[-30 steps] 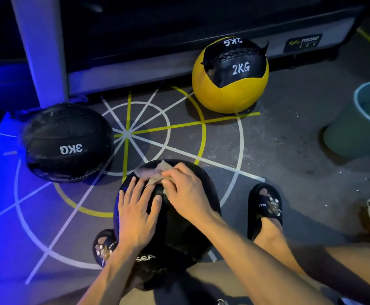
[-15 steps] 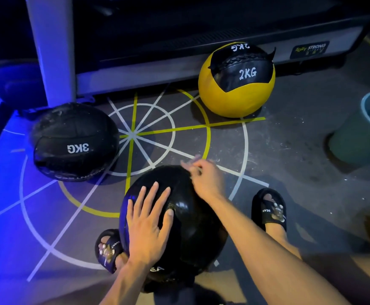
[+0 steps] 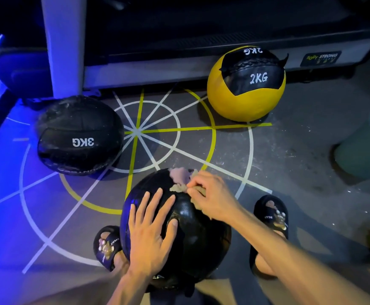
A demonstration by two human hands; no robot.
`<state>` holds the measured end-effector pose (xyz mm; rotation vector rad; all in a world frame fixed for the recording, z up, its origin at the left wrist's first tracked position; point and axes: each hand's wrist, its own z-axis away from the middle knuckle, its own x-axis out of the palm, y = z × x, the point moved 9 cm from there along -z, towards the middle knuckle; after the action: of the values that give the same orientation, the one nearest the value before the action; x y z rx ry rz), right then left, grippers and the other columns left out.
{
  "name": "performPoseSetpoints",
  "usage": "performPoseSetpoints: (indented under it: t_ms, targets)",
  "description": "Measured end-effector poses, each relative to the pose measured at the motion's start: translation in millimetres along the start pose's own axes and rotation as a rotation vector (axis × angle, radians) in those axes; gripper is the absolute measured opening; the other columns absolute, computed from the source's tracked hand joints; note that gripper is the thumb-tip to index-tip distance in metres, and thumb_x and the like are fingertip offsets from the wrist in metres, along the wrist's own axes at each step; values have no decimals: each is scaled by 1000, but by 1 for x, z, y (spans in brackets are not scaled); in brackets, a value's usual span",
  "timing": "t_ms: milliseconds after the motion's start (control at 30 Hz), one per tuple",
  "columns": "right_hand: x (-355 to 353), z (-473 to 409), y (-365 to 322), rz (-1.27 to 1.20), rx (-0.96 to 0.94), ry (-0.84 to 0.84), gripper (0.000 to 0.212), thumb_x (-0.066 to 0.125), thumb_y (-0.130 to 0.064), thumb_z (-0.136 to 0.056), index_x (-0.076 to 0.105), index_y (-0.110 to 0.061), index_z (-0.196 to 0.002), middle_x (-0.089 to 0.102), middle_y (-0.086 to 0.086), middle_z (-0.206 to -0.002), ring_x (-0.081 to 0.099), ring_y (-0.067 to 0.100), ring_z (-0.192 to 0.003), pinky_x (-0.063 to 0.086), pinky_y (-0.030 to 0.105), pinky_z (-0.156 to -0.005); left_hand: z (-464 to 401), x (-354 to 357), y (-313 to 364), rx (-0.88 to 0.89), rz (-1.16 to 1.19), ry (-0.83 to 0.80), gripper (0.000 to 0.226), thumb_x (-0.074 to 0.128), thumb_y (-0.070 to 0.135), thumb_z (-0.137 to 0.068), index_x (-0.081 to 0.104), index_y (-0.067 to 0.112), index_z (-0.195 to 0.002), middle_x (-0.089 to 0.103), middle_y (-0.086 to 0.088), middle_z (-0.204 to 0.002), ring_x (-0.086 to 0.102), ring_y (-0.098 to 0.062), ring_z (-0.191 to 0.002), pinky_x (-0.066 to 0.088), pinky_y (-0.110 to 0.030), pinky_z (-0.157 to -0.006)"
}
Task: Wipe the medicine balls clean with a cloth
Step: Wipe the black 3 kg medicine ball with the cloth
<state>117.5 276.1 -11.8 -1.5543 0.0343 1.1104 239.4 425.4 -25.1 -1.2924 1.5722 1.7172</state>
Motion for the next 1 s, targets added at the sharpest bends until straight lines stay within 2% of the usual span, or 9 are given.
performPoseSetpoints:
  t_ms: [233, 400, 467, 567, 633, 733, 833, 933, 1000]
  targets:
    - [-14, -41, 22, 134, 122, 84, 15, 58, -21, -98, 70, -18, -91, 68, -4, -106, 61, 16, -99, 50, 36, -88, -7, 6, 6, 14, -33, -17, 51, 34, 53, -104, 36, 47, -155, 20, 20, -168, 8, -13, -158, 10, -58, -126]
    - [-12, 0, 16, 116, 60, 72, 14, 59, -23, -97, 63, -24, -83, 57, -13, -89, 52, 1, -81, 37, 20, -70, -1, 5, 7, 25, 0, 12, 50, 36, 53, -104, 40, 47, -153, 24, 18, -167, 12, -15, -158, 8, -58, -126]
    - [-14, 13, 20, 127, 5, 12, 10, 61, -22, -96, 65, -22, -87, 54, -16, -89, 52, -2, -81, 37, 13, -71, 1, 5, 10, 31, -3, 13, 50, 37, 53, -104, 40, 46, -153, 25, 17, -167, 13, -16, -158, 7, -56, -126]
    - [-38, 5, 41, 288, 35, -4, 10, 58, -18, -98, 67, -21, -97, 52, -10, -95, 58, 13, -86, 48, 30, -78, 4, 8, 16, 36, -12, 2, 50, 37, 53, -104, 40, 46, -153, 24, 17, -167, 12, -16, -158, 2, -53, -127]
    - [-62, 1, 50, 381, 96, 5, 14, 53, -19, -101, 66, -23, -101, 48, -7, -97, 59, 17, -82, 53, 37, -74, 5, 10, 18, 37, -9, -9, 50, 36, 54, -105, 39, 46, -154, 22, 18, -168, 11, -16, -158, 0, -53, -127]
    - [-79, -1, 40, 616, 29, -72, 14, 52, -21, -102, 64, -25, -105, 43, -5, -103, 54, 17, -82, 53, 38, -68, 6, 9, 16, 33, -13, -9, 50, 35, 54, -105, 38, 46, -154, 22, 18, -168, 11, -17, -158, 1, -53, -127]
    - [-81, -2, 31, 768, 0, -179, 10, 61, -22, -98, 68, -25, -104, 45, -5, -102, 46, 12, -86, 44, 30, -67, 8, 8, 16, 39, -9, -14, 51, 35, 54, -105, 36, 46, -155, 20, 18, -168, 9, -17, -159, 1, -55, -126]
    - [-63, -5, 29, 606, -47, -264, 16, 67, -21, -95, 72, -28, -109, 52, -10, -106, 53, 9, -96, 47, 27, -80, 11, 9, 21, 44, -6, -9, 52, 37, 54, -105, 37, 44, -155, 21, 17, -168, 10, -17, -159, 1, -55, -126]
    - [-56, -1, 18, 253, -65, -112, 23, 70, -18, -93, 70, -32, -111, 57, -16, -107, 58, 5, -101, 48, 25, -89, 13, 9, 23, 53, -12, 0, 52, 38, 54, -104, 39, 43, -155, 21, 17, -168, 11, -17, -159, 3, -56, -126]
